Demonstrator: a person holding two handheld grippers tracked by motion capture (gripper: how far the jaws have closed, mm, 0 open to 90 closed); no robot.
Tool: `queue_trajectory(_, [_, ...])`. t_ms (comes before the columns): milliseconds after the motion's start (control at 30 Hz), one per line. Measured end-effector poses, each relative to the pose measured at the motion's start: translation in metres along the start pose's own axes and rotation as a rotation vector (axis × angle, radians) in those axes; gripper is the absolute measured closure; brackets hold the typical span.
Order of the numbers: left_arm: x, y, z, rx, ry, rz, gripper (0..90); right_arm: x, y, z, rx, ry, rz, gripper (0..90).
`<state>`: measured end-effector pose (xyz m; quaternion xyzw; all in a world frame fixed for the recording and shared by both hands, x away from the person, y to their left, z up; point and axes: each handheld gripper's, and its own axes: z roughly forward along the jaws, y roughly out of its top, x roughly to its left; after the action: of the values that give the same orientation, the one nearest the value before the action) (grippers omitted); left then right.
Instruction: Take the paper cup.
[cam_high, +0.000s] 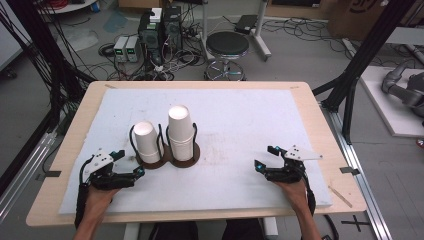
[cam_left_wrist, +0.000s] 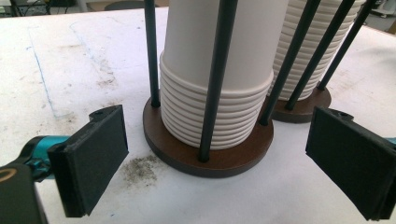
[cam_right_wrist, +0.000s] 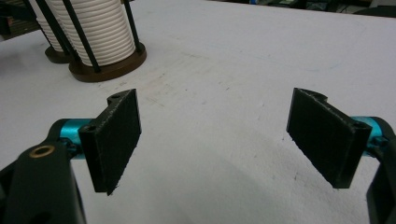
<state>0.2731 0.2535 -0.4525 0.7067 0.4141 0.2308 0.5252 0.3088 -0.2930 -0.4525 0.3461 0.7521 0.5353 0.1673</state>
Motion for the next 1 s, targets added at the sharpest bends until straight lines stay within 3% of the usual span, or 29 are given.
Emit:
queue_trajectory(600, [-0.001, 0.0, -0.001, -0.008, 0.002, 0.01, 5.5, 0.0, 0.0, 0.0, -0.002, 0.005, -0.001, 18.2])
queue_trajectory(800, [0.001, 0.0, -0.004, 0.019, 0.0, -0.002, 5.5, -0.001, -0.001, -0.001, -0.013, 0.004, 0.001, 18.2])
queue_trajectory(1000, [0.006, 0.015, -0.015, -0.028, 0.007, -0.003, 5.5, -0.001, -0.001, -0.001, -0.012, 0.011, 0.012, 18.2])
